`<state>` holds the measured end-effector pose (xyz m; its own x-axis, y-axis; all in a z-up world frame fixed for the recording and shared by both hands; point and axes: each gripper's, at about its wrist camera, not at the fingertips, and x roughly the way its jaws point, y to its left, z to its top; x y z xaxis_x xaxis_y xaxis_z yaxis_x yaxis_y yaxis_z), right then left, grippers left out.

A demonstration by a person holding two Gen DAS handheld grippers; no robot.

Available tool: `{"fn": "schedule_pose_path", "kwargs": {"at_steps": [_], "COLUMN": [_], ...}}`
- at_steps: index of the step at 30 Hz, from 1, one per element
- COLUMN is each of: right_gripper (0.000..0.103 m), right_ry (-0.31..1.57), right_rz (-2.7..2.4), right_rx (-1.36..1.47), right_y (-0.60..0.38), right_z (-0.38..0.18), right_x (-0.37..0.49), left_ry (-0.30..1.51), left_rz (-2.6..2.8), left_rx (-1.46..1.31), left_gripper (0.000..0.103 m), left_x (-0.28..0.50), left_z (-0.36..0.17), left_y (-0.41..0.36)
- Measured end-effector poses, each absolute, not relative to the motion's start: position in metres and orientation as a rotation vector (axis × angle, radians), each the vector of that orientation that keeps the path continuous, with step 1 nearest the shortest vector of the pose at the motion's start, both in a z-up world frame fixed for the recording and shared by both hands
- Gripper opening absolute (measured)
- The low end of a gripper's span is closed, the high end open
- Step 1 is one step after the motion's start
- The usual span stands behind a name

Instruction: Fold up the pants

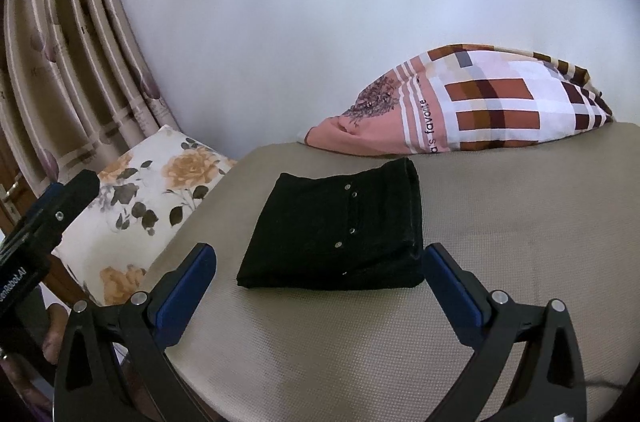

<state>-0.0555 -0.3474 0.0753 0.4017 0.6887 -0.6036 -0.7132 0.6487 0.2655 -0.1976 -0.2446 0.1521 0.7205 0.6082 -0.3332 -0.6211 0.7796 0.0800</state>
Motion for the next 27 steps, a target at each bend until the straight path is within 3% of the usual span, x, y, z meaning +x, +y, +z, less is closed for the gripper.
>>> {"fn": "schedule_pose_path", "kwargs": {"at_steps": [27], "right_gripper": [0.103], "right_ry": [0.787], "right_rz": [0.886], "right_rx": [-0.065], "right_y": [-0.342], "right_z": [0.066], "right_x": [-0.046], "left_ry": [0.461], "left_rz": [0.651], "left_rx": [-0.157], "left_gripper": [0.103], "left_x": [-0.185], "left_z": [0.125], "left_y": [-0.217]}}
